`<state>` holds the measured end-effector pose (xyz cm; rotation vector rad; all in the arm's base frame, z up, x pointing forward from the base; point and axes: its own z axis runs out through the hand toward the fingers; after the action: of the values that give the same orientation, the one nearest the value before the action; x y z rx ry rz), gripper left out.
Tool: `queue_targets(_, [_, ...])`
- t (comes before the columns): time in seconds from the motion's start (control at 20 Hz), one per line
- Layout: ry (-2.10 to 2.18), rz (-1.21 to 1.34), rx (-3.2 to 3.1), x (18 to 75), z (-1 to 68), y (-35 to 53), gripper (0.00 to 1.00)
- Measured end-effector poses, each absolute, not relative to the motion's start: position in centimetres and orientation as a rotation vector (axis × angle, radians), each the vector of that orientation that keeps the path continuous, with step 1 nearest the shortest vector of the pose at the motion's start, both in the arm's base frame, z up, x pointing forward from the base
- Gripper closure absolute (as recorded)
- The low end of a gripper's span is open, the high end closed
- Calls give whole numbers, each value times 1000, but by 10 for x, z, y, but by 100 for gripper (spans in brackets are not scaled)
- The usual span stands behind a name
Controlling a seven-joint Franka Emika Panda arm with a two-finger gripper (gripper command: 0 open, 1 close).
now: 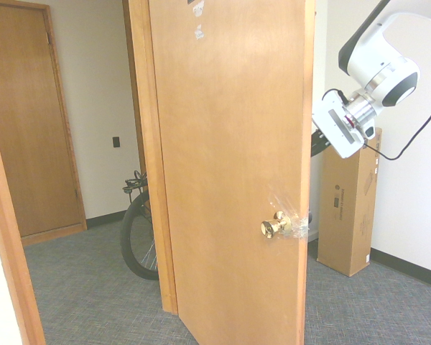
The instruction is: Close the door
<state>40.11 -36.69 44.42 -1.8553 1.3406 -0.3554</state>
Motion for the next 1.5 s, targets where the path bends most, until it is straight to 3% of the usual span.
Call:
queue_targets(0.5, [1214, -309, -1949, 479, 432, -224, 100])
queue_targets(0.8, [1061, -418, -2105, 554, 441, -20, 100])
queue_targets(1.05, [941, -731, -2153, 599, 454, 146, 100])
queue_targets(1.3, [869, -1066, -2107, 641, 407, 222, 100])
queue_targets(1.5, [818, -1251, -2036, 663, 425, 245, 100])
